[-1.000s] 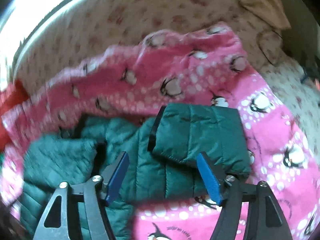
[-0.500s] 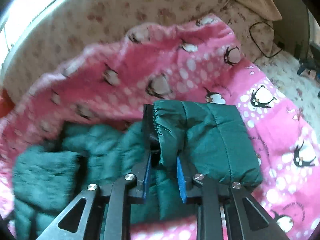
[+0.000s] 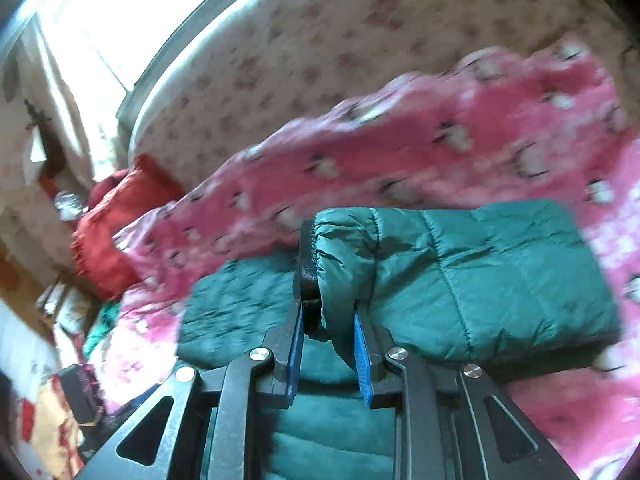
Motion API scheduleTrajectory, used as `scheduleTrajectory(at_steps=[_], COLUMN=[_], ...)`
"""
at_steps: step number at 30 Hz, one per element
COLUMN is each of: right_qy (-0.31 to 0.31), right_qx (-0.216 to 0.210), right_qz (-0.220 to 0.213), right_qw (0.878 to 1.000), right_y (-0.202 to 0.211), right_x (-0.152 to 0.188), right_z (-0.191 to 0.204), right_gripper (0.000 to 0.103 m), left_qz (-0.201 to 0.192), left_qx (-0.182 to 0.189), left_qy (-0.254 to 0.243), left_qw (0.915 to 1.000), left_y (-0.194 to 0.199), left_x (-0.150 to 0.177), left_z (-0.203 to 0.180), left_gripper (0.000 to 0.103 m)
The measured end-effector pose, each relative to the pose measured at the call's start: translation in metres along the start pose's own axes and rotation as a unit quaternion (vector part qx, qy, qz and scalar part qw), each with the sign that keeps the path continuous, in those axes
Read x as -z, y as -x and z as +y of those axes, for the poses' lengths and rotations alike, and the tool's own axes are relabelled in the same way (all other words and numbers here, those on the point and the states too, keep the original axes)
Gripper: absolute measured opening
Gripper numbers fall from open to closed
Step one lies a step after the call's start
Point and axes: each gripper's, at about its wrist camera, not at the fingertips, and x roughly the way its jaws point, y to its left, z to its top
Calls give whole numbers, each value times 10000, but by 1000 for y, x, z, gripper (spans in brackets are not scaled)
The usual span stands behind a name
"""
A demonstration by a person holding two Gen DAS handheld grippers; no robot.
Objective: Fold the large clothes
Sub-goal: 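Release the folded side and withdraw the right tool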
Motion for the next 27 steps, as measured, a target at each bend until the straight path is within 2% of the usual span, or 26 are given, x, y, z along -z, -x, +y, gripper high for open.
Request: scheduleTrajectory(at_steps=[7,10,12,13,17,19,22,27], right_qy=[394,451,340,275,148,160,168,-165], right_qx=[-503,-582,-449,-474,-761,-814,-641,-483], right_qz=[487,999,1385,1430,1218,994,677,296], right_qw=[9968,9923,9888,9882,9895,9916,9955,9983], right_y=[-70,-109,-132,-137,-117,-94,-59,-10], right_x=[14,29,40,45,45,39,31,29], right_z=[64,76,72,69,62,58,49,17], right_gripper=[22,22,30,46,64,65,65,65], left_qz=[78,100,100,92,43,-23,-121,250], left_qx=[-27,-27,-11,13,294,464,728,917], left_qy=[145,206,229,239,341,477,623,751], left_qw=[9999,9997,9997,9997,9990,9978,9953,9926], left_y=[-6,-7,-6,-5,-3,0,0,-29], left_x=[-1,-1,0,0,-5,-10,-17,-26], left_z=[13,17,18,19,19,16,6,-25], left_gripper=[83,83,83,83,83,83,83,83])
